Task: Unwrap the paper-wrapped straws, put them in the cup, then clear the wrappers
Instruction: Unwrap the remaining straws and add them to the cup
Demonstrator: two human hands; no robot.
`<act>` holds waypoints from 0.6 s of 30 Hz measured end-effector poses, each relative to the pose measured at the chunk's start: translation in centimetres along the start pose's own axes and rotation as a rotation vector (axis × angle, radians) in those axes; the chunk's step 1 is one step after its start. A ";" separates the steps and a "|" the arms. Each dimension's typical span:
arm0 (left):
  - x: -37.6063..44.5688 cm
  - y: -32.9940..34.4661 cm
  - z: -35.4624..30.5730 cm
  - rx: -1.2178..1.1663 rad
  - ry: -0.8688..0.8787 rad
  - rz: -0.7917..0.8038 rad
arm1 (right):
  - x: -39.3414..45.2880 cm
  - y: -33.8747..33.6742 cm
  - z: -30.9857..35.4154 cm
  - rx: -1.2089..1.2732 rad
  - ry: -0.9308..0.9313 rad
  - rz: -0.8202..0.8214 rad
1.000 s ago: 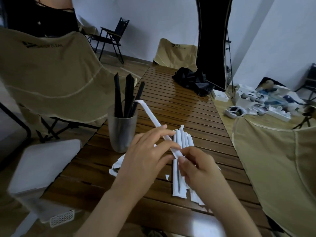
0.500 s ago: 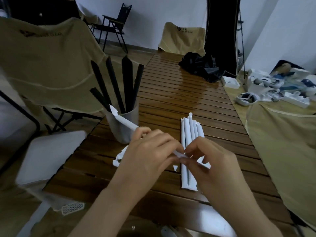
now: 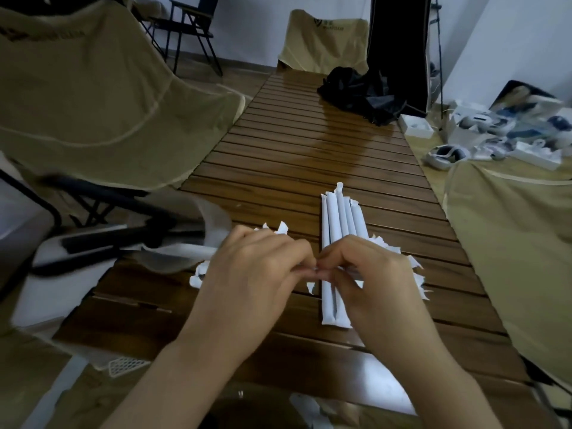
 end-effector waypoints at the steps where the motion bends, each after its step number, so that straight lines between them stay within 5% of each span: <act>1: 0.0 0.1 -0.2 0.004 0.004 0.006 | -0.1 0.0 -0.6 0.003 0.023 -0.003; 8: -0.7 2.0 -0.6 -0.016 -0.041 0.022 | 0.0 0.5 -0.9 -0.149 -0.005 0.065; 18: -1.2 4.8 0.7 -0.187 -0.164 0.212 | -0.5 2.4 -4.1 -0.217 0.268 0.176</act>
Point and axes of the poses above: each hand's wrist, its own x-axis towards the middle knuckle, its own y-axis out of the palm, z = x × y, the point moved 9 cm from there along x, towards the middle knuckle, and after that the axes turned 13 degrees about x, right-handed, at the moved point
